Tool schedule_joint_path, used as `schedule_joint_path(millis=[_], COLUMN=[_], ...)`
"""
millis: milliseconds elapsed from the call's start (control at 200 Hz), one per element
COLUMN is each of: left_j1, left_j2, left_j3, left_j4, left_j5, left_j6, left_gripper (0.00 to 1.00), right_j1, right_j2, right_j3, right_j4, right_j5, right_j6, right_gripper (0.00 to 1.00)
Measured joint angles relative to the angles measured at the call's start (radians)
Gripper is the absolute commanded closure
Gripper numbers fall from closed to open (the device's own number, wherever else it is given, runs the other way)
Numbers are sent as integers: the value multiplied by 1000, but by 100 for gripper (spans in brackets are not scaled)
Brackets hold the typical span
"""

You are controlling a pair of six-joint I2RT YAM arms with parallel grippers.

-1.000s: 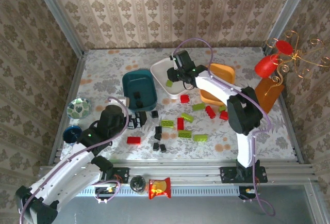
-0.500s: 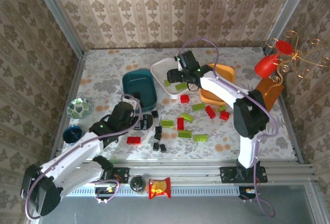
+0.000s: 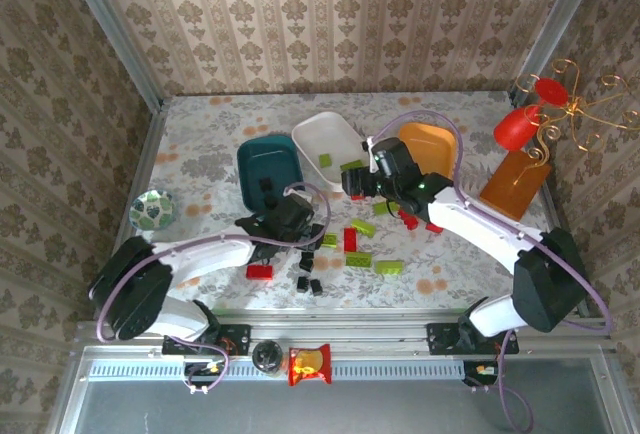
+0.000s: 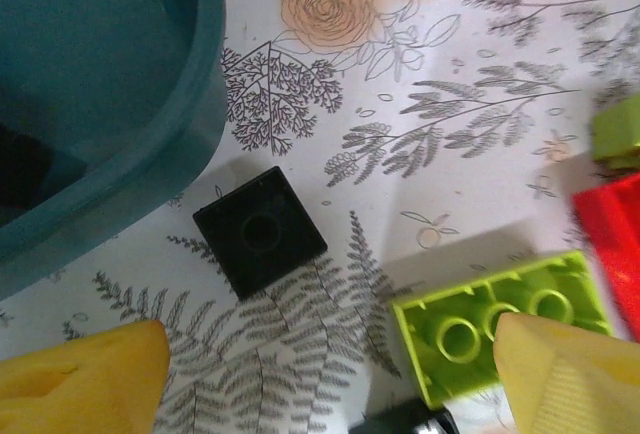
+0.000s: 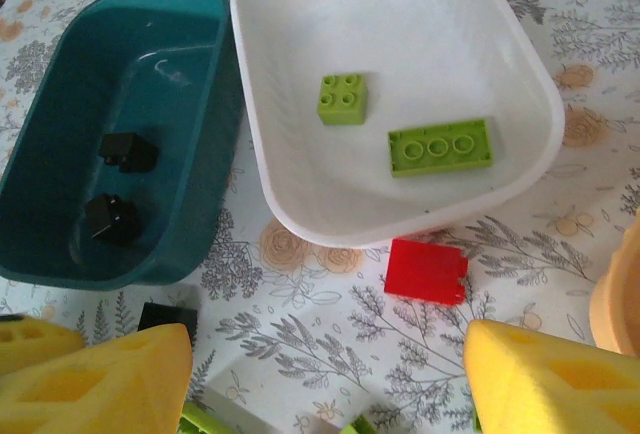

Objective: Sort the legos into containers by color
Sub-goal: Pick up the lego from the center of the table.

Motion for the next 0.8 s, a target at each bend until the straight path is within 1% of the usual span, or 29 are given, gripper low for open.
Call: schedule_joint_path(millis=[100,175,280,475,605,740,800], left_j1=[-5,-5,-4,3,3,3,2], left_j2=[56,89,129,180,209,230,235], left_j3=[1,4,11,20,22,21,21], left_j4=[38,60,87,131,176,191,190], left_j5=[-48,-79,-108,-129,-131,-132,-132], left_j6=[-5,-16,-33,-53,-67,-71,-73], left_gripper=[15,20,29,37,47,60,63], right_j1=[0,0,0,0,0,0,0], right_j2=[-33,-61,-93,-126,-137,-150,-156], right_j3=[-18,-23,-27,-46,-46,-46,-47], right_j4=[3,4,5,14,14,14,15], right_j5=[5,11,24,30,30,30,30], right_j6=[0,-1,-3,-5,-5,-5,-6], right_gripper=[26,26,26,26,26,26,26])
